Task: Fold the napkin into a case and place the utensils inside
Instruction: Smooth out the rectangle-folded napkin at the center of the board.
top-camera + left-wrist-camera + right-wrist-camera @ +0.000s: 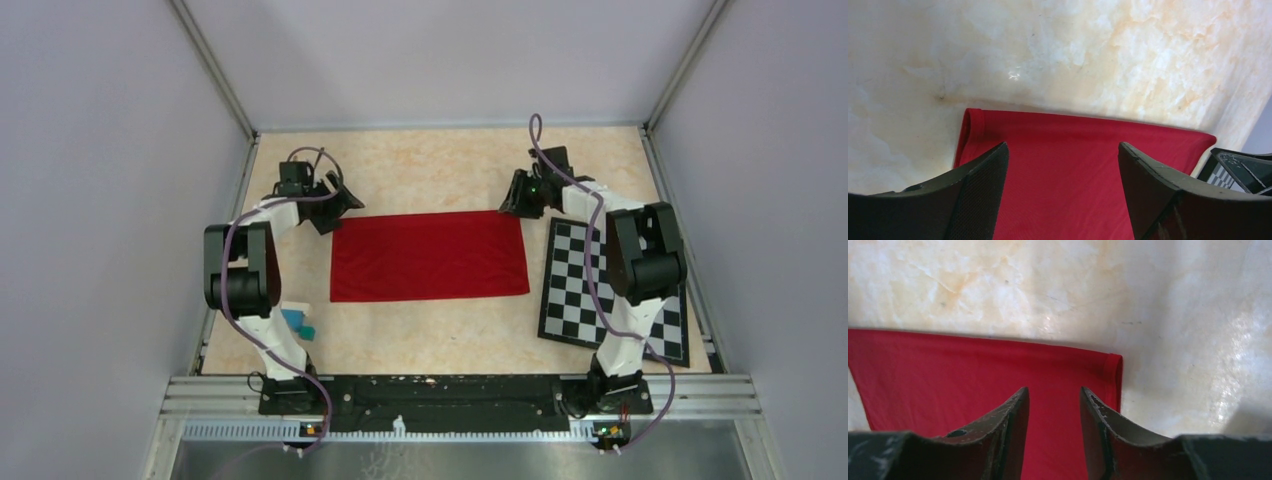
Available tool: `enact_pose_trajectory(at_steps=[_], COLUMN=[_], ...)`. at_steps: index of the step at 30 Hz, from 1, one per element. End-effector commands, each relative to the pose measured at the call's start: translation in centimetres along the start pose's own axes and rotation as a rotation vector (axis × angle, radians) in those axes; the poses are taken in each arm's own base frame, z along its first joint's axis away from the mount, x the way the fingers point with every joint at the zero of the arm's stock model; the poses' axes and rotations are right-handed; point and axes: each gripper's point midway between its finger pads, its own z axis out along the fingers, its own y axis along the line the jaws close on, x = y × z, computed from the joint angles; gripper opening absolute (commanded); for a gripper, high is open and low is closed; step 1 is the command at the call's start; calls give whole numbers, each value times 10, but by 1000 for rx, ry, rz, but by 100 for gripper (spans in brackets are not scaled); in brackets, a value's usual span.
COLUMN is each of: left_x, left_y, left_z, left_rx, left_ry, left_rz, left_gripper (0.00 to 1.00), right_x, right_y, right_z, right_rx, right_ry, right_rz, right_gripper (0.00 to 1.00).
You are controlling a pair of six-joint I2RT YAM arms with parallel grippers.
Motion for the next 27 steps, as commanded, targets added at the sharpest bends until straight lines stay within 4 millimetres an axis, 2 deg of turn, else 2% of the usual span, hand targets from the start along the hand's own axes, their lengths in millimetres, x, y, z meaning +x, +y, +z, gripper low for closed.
enact_pose_trajectory(at_steps=[1,4,8,9,10,14,16,18,20,22,24,27], left_x=[1,-3,-8,-7,-6,0,14,25,38,52,60,60], left_y=[13,10,-14,-22,-34,-70,-99,-119,-135,-145,-146,-143], left_z=[12,1,-30,-39,-52,-90,-107,-121,-133,-141,-147,-152], left_rx=[-28,-69,-35,-13,14,114,192,244,286,312,330,329], left_ry=[16,-18,-25,-22,-26,-20,-11,-20,-29,-33,-38,-76], left_rz=[24,105,220,251,286,391,463,518,574,625,656,690], left_gripper=[84,86,90,91,94,96,97,98,98,98,98,98], right_x=[9,10,10,11,18,44,52,62,71,76,78,80], right_y=[-15,-17,6,10,11,13,10,8,1,-3,-8,-13], right_z=[9,0,-22,-29,-36,-49,-56,-59,-54,-50,-48,-45], right_rx=[65,145,250,274,295,287,286,270,293,306,330,359], right_ry=[-4,-24,-51,-48,-15,131,149,191,261,293,312,336], right_rz=[-16,-75,-176,-200,-221,-261,-271,-296,-310,-315,-309,-304], right_gripper=[44,53,66,76,82,82,84,86,83,82,80,78])
